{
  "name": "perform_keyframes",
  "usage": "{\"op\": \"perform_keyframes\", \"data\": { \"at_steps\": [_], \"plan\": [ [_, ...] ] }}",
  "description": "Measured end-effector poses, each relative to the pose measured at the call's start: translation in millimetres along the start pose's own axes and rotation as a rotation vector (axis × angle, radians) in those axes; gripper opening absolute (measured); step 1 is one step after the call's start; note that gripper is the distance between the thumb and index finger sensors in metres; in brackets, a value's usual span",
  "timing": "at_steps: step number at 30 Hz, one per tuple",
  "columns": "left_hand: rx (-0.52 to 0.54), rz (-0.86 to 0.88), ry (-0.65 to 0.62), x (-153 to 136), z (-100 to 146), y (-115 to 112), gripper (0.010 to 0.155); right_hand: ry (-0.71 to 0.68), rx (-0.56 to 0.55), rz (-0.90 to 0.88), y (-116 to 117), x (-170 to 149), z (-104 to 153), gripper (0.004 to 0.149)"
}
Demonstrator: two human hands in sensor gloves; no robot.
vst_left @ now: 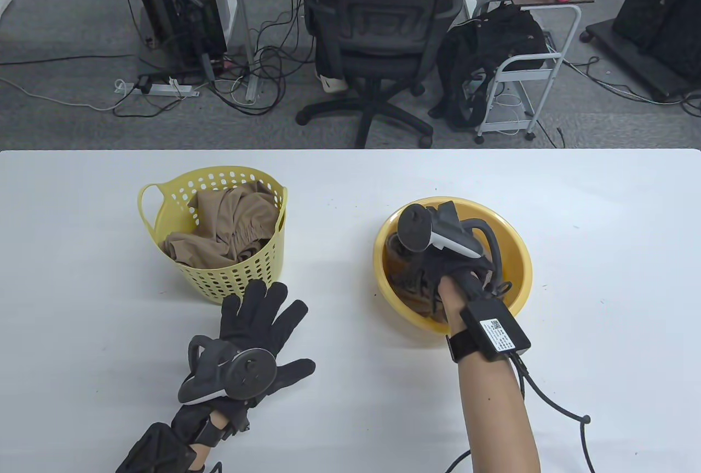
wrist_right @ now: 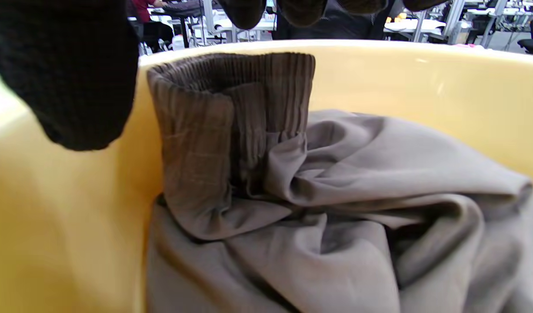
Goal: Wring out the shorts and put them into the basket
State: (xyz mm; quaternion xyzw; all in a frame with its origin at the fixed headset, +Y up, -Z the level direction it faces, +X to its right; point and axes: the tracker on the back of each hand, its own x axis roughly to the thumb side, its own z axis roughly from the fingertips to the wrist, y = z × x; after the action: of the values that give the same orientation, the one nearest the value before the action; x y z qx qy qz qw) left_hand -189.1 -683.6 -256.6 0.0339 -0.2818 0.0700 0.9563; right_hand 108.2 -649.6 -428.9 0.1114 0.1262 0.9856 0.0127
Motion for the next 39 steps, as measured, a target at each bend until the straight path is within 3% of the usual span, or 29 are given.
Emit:
{"op": "perform_keyframes", "data": {
  "at_steps": [13,28,39],
  "plan": [
    [0.007,0.002,-0.016,1.9,0.4,-0.5,0.091,0.026,0.066,-0.036,16.0,-4.1,-23.6,0.104],
    [-0.002,0.011,-0.015,2.8,0.0,-1.8,0.091,0.039,-0.020,-0.095,19.6,-3.7,-25.8,0.078],
    [-0.006,0.009,-0.010,1.8,-0.4,-1.6,0.091,-0.002,-0.108,-0.179,-1.3,-9.7,-6.5,0.074]
  ]
}}
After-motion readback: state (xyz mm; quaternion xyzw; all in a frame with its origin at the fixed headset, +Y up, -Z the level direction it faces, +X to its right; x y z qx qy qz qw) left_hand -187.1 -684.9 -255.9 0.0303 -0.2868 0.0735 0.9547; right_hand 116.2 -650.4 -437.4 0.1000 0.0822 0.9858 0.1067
